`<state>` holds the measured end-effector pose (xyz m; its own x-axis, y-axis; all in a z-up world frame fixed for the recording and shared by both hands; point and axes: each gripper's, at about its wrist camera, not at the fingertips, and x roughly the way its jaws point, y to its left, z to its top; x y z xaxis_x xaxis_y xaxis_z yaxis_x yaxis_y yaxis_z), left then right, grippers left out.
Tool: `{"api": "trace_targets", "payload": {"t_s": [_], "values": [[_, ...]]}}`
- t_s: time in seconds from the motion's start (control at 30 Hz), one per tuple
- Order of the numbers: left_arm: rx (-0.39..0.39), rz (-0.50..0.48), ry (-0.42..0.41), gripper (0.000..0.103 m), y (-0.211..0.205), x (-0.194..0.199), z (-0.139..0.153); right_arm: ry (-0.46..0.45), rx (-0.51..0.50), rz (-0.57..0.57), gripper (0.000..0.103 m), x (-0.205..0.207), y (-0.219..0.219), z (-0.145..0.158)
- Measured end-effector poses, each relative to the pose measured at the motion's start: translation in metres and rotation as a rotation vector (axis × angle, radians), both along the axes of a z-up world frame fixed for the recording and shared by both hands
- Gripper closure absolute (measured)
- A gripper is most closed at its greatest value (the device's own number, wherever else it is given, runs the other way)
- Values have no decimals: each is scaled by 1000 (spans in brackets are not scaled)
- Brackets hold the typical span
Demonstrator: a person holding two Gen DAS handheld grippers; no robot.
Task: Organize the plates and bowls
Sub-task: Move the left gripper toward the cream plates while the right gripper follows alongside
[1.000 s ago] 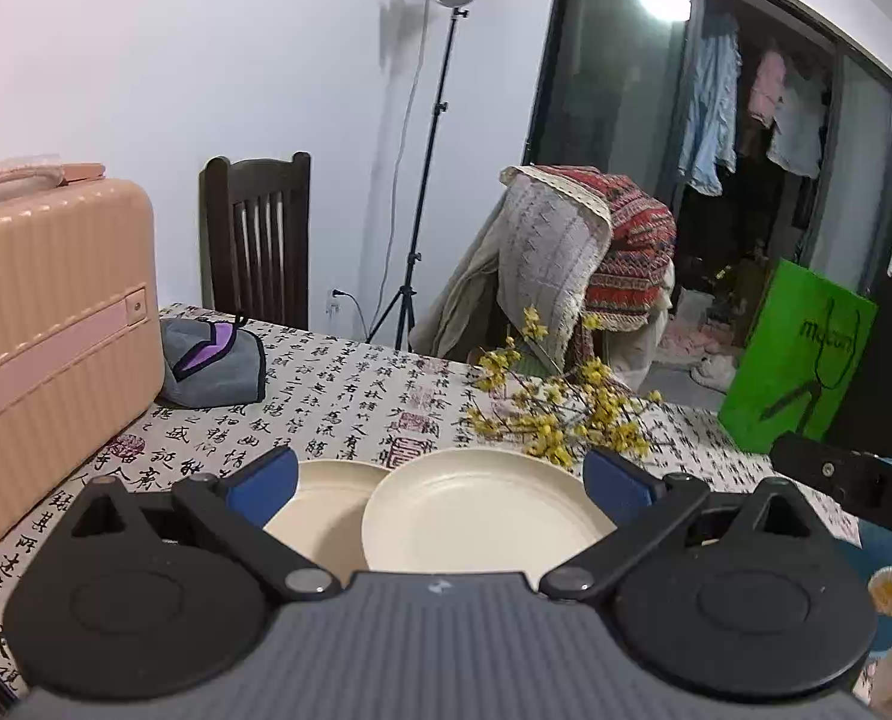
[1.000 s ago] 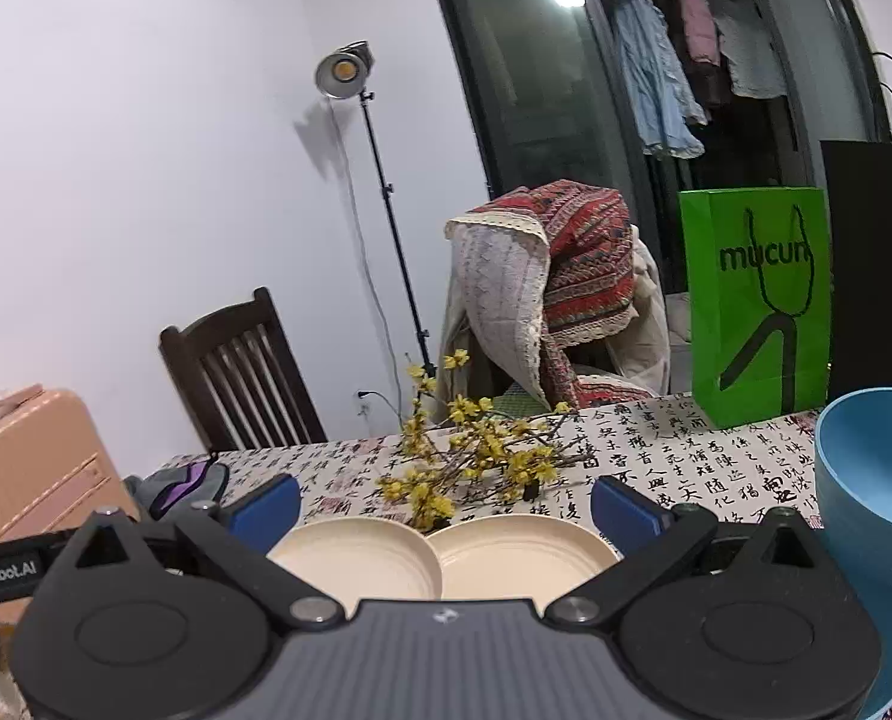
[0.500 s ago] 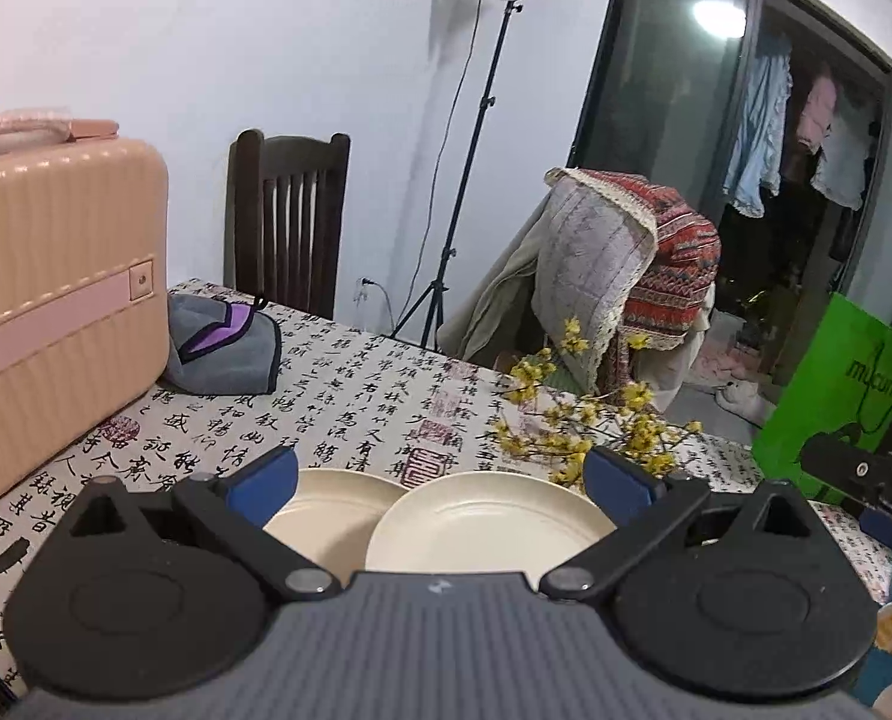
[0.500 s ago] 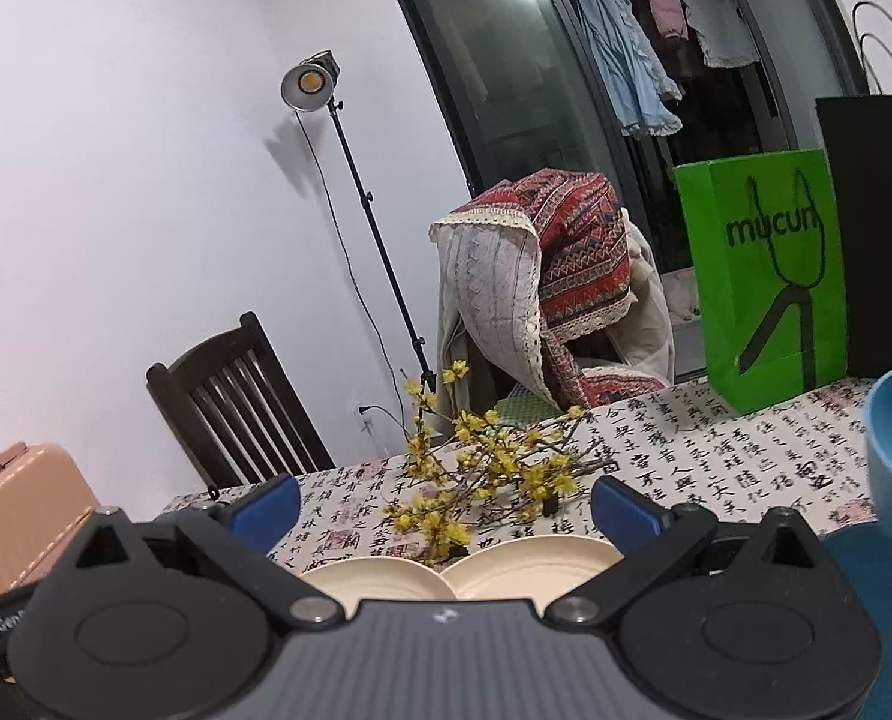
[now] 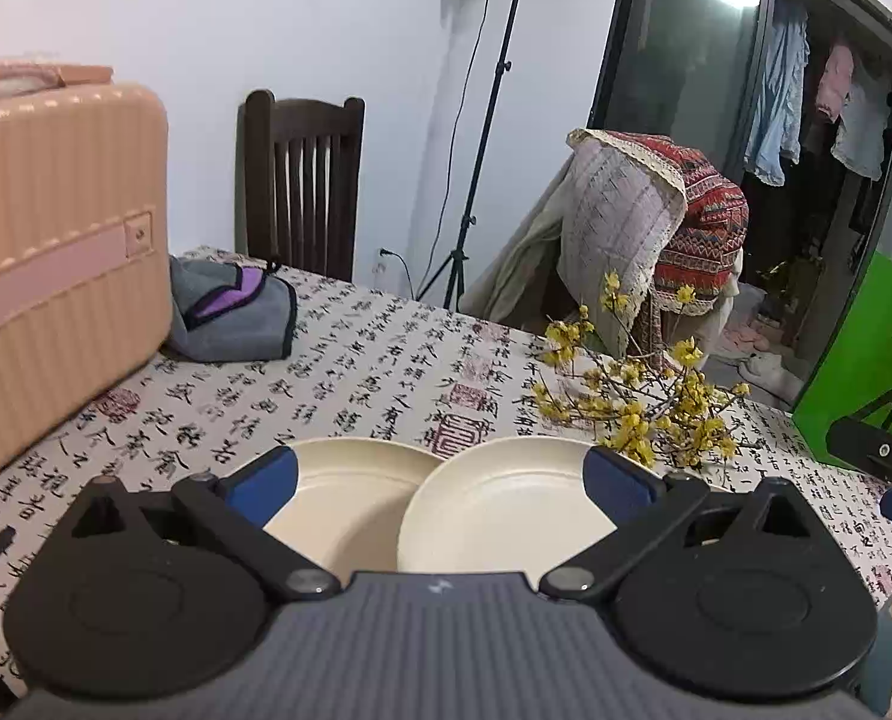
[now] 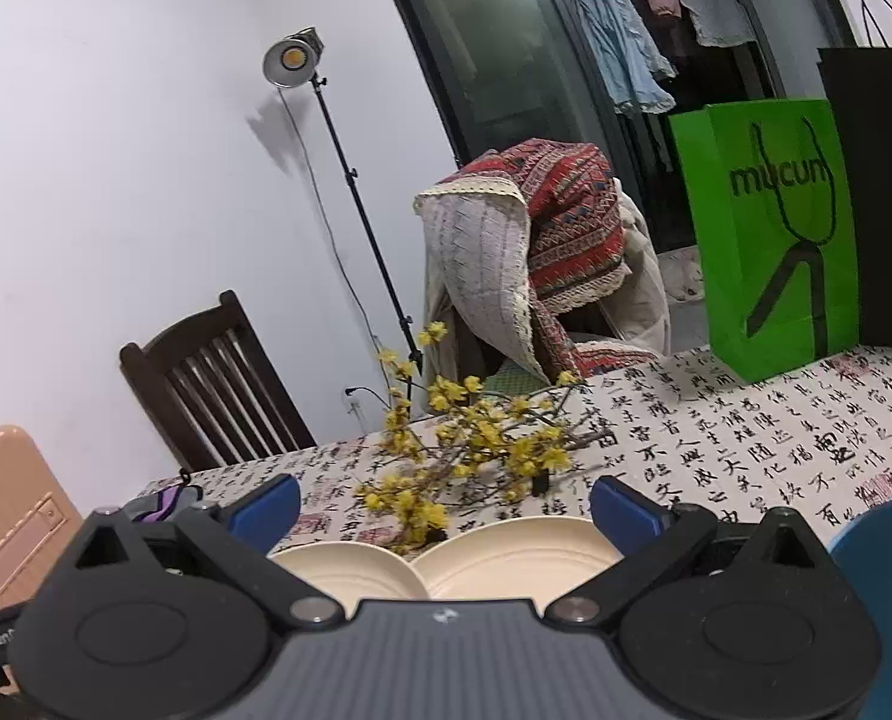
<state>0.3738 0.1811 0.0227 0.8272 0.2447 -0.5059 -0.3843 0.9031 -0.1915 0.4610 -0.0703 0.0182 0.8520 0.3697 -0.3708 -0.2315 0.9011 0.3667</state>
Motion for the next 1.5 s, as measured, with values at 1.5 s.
{"api": "trace_targets", "payload": {"t_s": [1.5], "values": [[-112,-13,82,4,20,25,-41,92,-28,91,13,28,7,-44]]}}
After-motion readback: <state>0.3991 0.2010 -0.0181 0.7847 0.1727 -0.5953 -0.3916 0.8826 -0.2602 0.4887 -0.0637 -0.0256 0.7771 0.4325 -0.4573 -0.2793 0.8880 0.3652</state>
